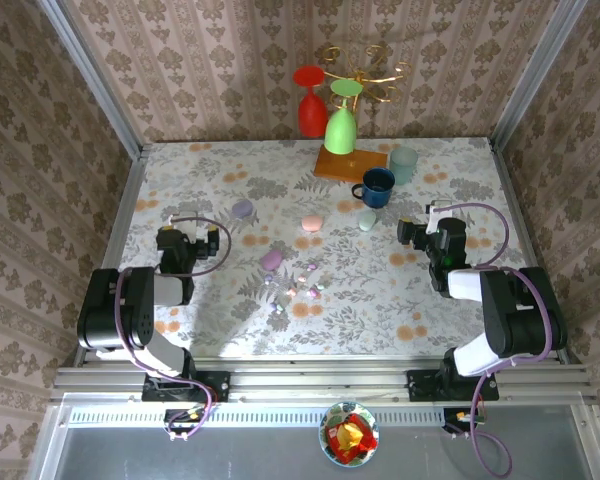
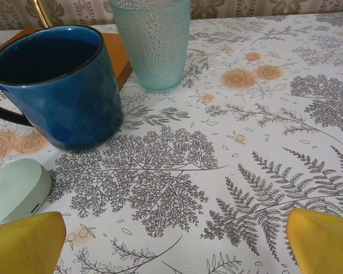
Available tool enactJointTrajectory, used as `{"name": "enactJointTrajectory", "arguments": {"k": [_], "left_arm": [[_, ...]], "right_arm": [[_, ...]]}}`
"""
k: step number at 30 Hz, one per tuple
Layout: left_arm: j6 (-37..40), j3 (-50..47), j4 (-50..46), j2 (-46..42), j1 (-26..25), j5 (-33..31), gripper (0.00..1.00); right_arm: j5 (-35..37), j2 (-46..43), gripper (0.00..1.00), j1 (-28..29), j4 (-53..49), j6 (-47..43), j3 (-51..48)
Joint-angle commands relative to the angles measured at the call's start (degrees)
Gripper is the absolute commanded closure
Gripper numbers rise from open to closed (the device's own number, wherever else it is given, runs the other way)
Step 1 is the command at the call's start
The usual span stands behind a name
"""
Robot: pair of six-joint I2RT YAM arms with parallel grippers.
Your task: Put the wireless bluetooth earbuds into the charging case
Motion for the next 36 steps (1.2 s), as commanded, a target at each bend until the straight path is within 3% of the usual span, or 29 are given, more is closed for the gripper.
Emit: {"name": "enactJointTrajectory", "arguments": {"k": [1,23,28,36], "left_arm": [[0.2,1.2,0.1,-0.1,0.2,0.8,0.0],[-1.5,1.0,-0.7,-2.0,1.1,-0.1,0.0],[0.6,2.6,-10.2,-9.7,-0.8,-0.8,0.0],[9.4,10.1,-34.3,-20.2,-12.4,-4.5,0.0]], "right_arm": [[-0.5,0.4,0.0,0.1,2.2,-0.9,-0.2],[0.1,-0.2,0.0,0.9,2.3,-1.7,-0.5],[1.3,-5.3,0.0,2.3,-3.4,-2.9,0.1],[5.3,-17.7,0.0,7.4,-21.9,0.7,4.6]]}}
